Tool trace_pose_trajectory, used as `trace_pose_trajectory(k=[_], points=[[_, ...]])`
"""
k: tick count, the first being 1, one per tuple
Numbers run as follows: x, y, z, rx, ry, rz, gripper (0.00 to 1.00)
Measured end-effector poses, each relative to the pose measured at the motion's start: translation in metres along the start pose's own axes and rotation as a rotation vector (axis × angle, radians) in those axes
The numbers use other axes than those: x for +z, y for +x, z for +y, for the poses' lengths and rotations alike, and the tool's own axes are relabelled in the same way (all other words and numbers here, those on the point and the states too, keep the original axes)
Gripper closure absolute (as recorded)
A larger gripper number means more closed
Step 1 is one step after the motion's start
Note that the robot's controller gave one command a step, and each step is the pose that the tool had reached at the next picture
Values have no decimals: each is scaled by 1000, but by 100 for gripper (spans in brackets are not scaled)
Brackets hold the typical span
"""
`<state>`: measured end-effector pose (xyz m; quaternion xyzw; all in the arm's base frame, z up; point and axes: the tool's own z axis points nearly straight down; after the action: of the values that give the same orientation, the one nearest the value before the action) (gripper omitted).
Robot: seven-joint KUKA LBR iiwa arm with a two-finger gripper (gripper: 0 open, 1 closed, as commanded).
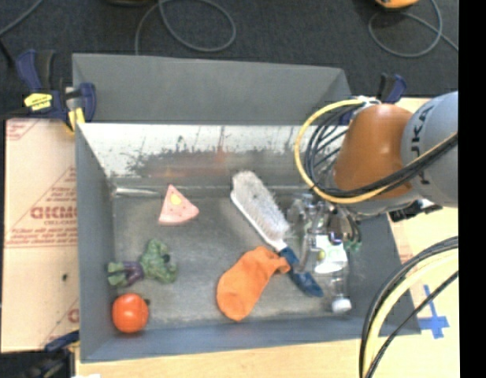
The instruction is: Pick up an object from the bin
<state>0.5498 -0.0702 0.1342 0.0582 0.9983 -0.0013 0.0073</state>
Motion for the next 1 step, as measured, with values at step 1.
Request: trace_pose_trajectory(k=[1], points=[[30, -4, 18, 170, -2, 10, 0]])
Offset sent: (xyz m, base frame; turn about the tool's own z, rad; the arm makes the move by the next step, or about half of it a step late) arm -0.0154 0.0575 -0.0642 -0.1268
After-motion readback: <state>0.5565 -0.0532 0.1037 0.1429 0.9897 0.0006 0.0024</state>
